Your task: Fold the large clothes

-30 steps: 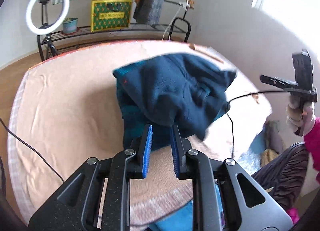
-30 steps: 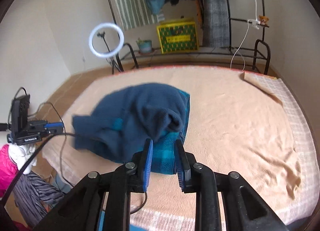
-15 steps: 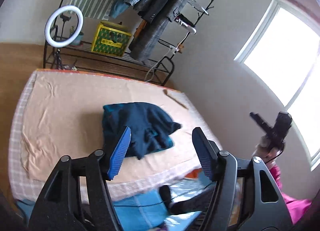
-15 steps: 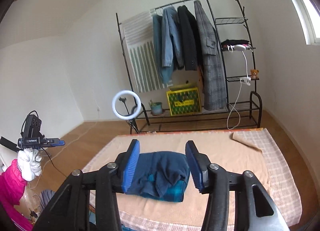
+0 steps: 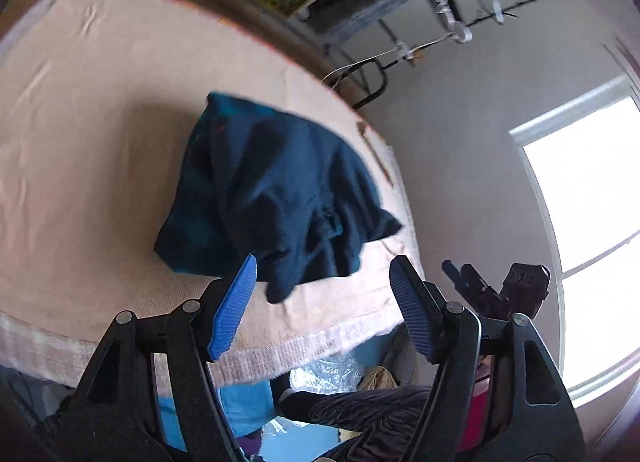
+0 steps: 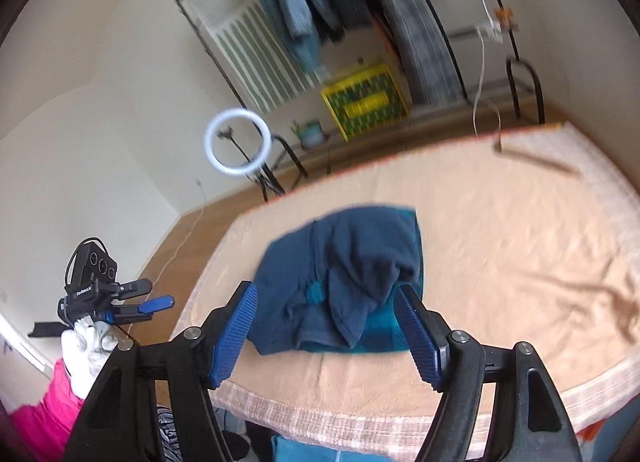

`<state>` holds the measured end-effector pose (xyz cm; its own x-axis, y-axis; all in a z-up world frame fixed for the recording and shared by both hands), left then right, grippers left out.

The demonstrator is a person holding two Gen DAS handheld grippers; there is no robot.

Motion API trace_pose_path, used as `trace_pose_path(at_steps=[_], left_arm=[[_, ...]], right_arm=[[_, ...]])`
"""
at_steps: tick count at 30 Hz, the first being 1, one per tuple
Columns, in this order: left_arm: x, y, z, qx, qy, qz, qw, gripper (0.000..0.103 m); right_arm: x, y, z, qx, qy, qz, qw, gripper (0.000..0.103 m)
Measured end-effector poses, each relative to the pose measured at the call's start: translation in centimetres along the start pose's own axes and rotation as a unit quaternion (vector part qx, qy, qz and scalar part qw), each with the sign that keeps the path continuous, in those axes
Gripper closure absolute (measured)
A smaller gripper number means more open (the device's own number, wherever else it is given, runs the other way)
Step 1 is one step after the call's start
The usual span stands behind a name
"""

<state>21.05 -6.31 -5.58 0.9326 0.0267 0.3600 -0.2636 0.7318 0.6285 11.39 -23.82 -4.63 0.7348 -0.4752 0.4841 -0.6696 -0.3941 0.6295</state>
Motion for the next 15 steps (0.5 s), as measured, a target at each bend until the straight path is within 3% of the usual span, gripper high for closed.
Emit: trace_pose_path(at_steps=[6, 8, 9, 11, 12, 13, 14, 15], left_arm=[[-0.7, -6.9, -4.8, -0.014, 0.077, -0.041, 0.996, 0.032], [-0.8, -8.3, -5.6, -0.022, 0.091, -0.046, 0.9945, 0.033], [-0.8, -8.8, -5.7, -0.025, 0.091, -0.046, 0.9945, 0.038], [-0.7, -9.4, -5.6, -0.024, 0.079, -0.049, 0.9954, 0.068], [-0.5, -9.5, -5.5, -0.021, 0.073, -0.048, 0.996, 0.082], [-0.3, -9.3, -5.3, -0.018, 0.064, -0.042, 0.9969, 0.085], [0.0, -8.9, -5.1, -0.009, 0.049, -0.034, 0.9982, 0.088], [0.3, -8.7, -4.9, -0.005, 0.042, -0.028, 0.9987, 0.09]], right_arm=[[-1.7, -9.1, 4.3, -0.054, -0.04, -0.069, 0.995, 0.028], [-1.9, -10.5, 5.2, -0.049, -0.064, -0.08, 0.994, 0.027], [-1.9, -11.1, 5.4, -0.04, -0.073, -0.084, 0.993, 0.027], [-1.6, -12.2, 5.5, -0.04, -0.069, -0.085, 0.993, 0.032], [-1.5, -12.7, 5.4, -0.033, -0.069, -0.085, 0.993, 0.042], [-1.6, -13.2, 4.9, -0.019, -0.072, -0.091, 0.993, 0.05], [-1.9, -13.8, 4.6, -0.01, -0.073, -0.1, 0.992, 0.072], [-2.1, -14.0, 4.4, -0.013, -0.074, -0.104, 0.992, 0.085]])
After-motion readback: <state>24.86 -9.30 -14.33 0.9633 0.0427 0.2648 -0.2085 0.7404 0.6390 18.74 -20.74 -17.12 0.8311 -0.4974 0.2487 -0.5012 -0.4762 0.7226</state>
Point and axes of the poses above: each gripper's, at about its wrist camera, not at the fingertips, and y roughly against the way its jaws point, z to its right, x to its top, the point moved 10 cm from there along -y, roughly the way its jaws point, and after that the axes turned 9 degrees about -y, right-handed, at the moved point
